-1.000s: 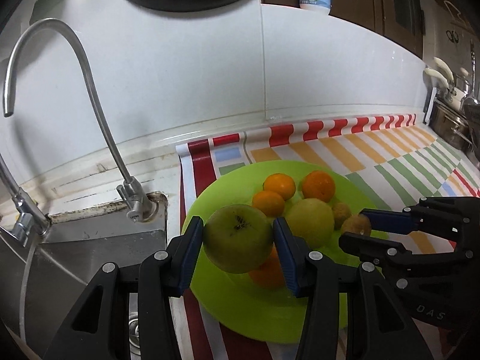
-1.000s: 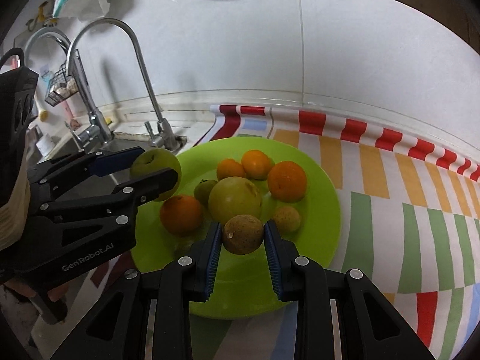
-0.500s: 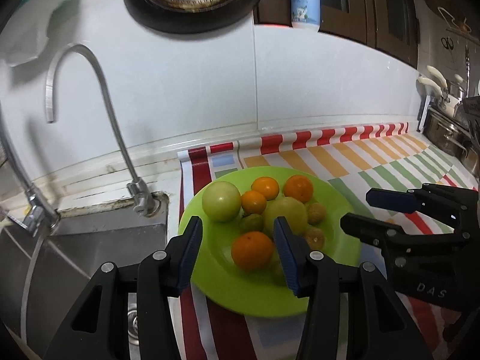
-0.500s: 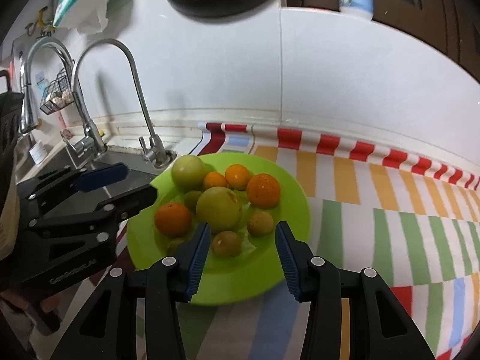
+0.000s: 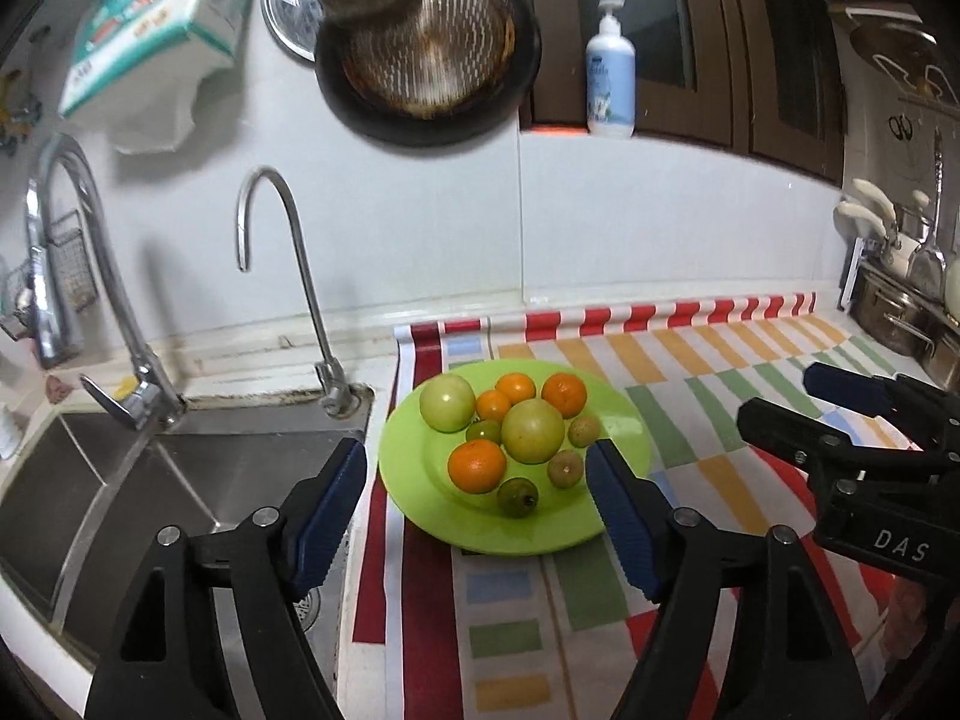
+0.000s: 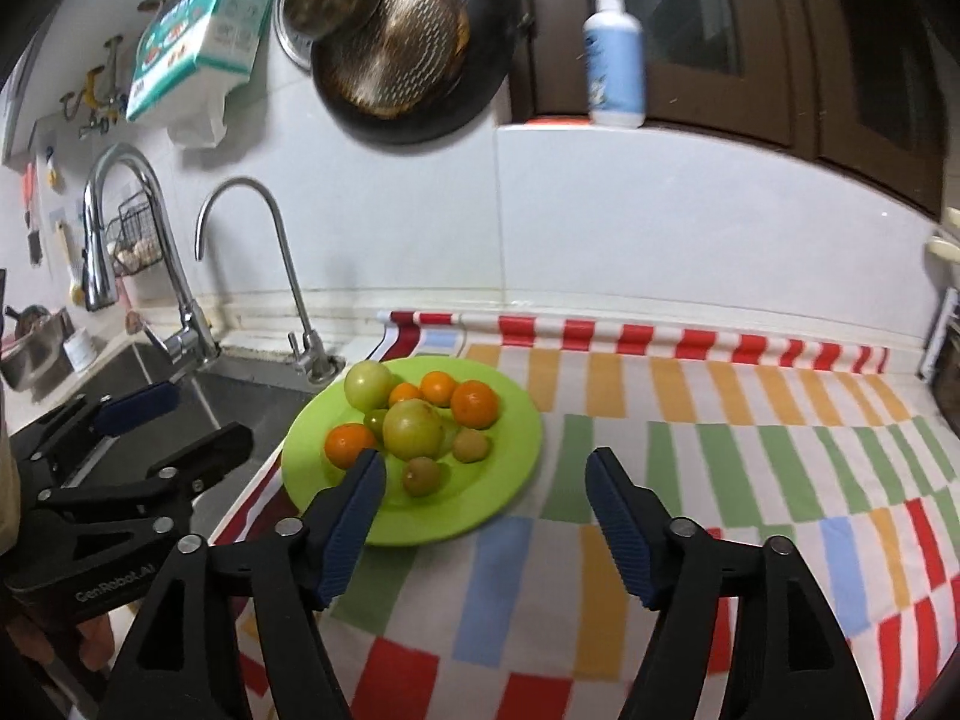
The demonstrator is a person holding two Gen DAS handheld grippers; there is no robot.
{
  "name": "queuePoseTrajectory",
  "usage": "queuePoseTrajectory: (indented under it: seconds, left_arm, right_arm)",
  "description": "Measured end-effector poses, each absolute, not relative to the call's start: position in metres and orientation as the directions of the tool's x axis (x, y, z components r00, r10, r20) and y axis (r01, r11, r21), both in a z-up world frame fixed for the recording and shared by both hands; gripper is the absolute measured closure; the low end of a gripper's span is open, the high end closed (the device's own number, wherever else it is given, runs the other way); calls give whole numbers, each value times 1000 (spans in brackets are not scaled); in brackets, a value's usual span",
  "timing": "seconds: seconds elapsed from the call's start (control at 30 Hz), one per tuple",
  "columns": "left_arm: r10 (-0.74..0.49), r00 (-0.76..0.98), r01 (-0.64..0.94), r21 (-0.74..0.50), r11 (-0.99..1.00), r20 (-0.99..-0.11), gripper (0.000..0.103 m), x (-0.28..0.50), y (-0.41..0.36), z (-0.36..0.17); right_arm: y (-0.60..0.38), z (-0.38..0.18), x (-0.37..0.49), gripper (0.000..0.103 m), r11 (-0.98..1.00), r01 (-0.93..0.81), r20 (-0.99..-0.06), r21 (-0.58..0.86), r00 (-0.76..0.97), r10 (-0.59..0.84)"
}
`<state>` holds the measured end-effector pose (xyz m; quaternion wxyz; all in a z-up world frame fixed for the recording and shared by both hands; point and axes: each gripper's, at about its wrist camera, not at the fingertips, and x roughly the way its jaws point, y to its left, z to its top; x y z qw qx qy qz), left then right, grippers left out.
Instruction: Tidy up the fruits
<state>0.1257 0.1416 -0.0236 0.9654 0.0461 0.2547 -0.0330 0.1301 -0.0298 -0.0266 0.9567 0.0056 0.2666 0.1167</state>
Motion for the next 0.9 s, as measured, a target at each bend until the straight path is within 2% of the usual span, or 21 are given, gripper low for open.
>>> queuePoseTrajectory:
  seconds: [0.23, 0.33, 0.9]
  left_arm:
    - [-36, 892, 82, 83, 993, -451, 19, 87, 123, -8]
    - [-32, 900, 77, 88, 993, -435, 14, 68, 113, -5]
    - [13, 916, 25, 89, 996, -400, 0, -16, 80, 6]
  right_arm:
    - [-52, -14, 88, 25, 979, -196, -469, 51, 861, 197]
    - [-61, -12, 73, 25, 979, -197, -460, 53, 865, 199]
    - [-100, 0, -8, 25, 976, -214, -419, 38, 883, 210]
